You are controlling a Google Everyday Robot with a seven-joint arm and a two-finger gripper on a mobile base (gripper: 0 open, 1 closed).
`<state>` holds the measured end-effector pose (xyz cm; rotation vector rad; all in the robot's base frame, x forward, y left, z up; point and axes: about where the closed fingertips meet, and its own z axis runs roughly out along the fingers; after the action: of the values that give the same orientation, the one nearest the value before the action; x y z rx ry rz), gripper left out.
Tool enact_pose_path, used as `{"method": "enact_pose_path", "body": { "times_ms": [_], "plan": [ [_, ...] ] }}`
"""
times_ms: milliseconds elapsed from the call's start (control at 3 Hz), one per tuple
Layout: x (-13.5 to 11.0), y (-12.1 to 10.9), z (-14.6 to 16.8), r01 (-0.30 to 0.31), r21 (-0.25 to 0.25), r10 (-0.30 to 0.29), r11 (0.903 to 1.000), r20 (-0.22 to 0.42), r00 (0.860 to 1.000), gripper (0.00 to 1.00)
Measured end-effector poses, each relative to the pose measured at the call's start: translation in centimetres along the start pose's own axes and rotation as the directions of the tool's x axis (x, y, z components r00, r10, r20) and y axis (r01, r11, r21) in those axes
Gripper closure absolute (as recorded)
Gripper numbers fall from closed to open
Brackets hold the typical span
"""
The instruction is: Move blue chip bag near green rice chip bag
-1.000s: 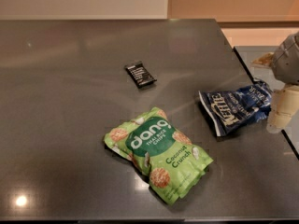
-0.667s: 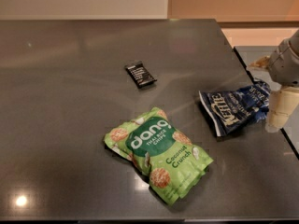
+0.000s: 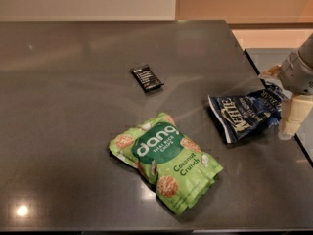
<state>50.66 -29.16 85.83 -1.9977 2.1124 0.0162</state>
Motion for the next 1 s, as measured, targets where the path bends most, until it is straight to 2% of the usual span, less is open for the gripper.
{"method": "enact_pose_path", "body": {
  "times_ms": [333, 1000],
  "plan": [
    [0.34, -0.27, 0.78, 0.008, -0.004, -0.008, 1.0, -0.01, 1.0, 0.18],
    [0.32, -0.5, 1.17, 0.022, -0.003, -0.023, 0.9997, -0.017, 1.0, 0.65]
  ]
}}
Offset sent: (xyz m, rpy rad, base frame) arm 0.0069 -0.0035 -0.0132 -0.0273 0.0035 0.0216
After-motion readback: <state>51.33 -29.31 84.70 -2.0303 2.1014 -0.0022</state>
